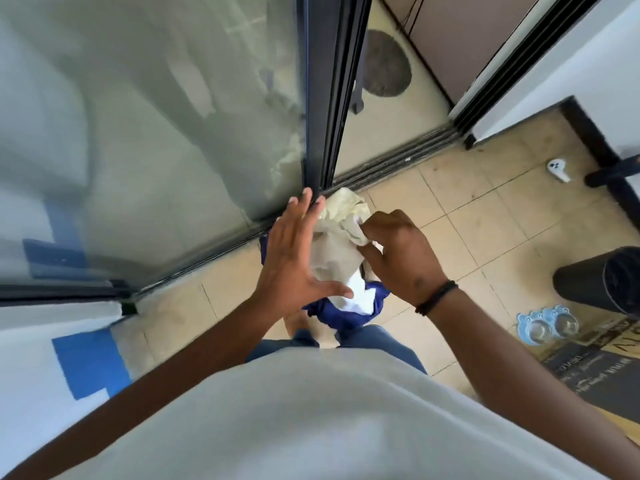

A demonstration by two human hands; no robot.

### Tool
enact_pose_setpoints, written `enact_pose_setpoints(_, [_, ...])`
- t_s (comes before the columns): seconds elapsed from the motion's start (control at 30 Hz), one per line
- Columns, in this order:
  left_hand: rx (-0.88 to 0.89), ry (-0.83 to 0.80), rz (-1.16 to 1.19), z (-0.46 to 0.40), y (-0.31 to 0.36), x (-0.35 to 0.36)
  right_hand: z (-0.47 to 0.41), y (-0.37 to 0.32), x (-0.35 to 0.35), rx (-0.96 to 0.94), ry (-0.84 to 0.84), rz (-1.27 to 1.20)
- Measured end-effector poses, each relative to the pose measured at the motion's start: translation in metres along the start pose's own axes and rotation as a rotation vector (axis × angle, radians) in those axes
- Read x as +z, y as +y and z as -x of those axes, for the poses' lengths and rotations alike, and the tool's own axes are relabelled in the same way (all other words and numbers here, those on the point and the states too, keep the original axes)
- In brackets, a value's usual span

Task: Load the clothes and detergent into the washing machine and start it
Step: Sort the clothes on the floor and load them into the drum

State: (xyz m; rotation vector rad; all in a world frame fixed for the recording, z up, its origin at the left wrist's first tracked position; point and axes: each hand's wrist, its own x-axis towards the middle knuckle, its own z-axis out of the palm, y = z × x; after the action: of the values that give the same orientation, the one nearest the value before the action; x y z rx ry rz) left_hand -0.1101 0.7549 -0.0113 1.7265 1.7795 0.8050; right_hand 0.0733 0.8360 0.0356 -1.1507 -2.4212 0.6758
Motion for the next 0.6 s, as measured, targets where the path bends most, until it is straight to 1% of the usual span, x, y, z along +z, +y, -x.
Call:
enact_pose_setpoints(0.1, [0.089, -0.047, -0.015, -0.005, 0.022, -0.01, 0.001, -0.018, -0.007, -0.034, -0.005, 0.083])
enact_pose_setpoints(0.17, [0.12, -0.052, -0.018, -0.008, 0.027, -0.014, 0.002, -0.039, -0.005, -0.057, 0.004, -0.012])
enact_pose_setpoints(0.23, [0.13, -0.044, 0.041, -0.012, 0.025, -0.018, 0.005, -0.053, 0.001, -0.054, 0.05, -0.1])
enact_pose_setpoints(0.3, [0.07, -0.038, 0.068, -0.014, 0.017, -0.024, 0.01, -0.056, 0.007, 0.005, 0.096, -0.186])
enact_pose_setpoints(0.37, [0.002, -0.002, 0.029, -0.012, 0.012, -0.028, 0.012, -0.048, 0.008, 0.147, 0.112, -0.338])
enact_pose_setpoints(0.4, [-0.019, 0.03, 0.045, -0.011, 0.01, -0.028, 0.015, -0.041, 0.01, 0.226, 0.088, -0.382])
enact_pose_setpoints(0.43, [-0.041, 0.063, 0.082, -0.009, 0.01, -0.03, 0.017, -0.033, 0.012, 0.295, 0.032, -0.365])
enact_pose_setpoints(0.47, [-0.063, 0.099, 0.133, -0.008, 0.013, -0.033, 0.02, -0.023, 0.016, 0.356, -0.056, -0.276])
enact_pose_setpoints(0.53, [-0.079, 0.169, 0.239, -0.007, 0.022, -0.042, 0.028, -0.007, 0.03, 0.461, -0.292, -0.066])
enact_pose_setpoints(0.57, [-0.068, 0.192, 0.29, -0.007, 0.028, -0.047, 0.031, -0.003, 0.038, 0.501, -0.382, -0.023])
enact_pose_setpoints(0.6, [-0.049, 0.211, 0.335, -0.006, 0.036, -0.054, 0.034, -0.001, 0.046, 0.531, -0.436, -0.016])
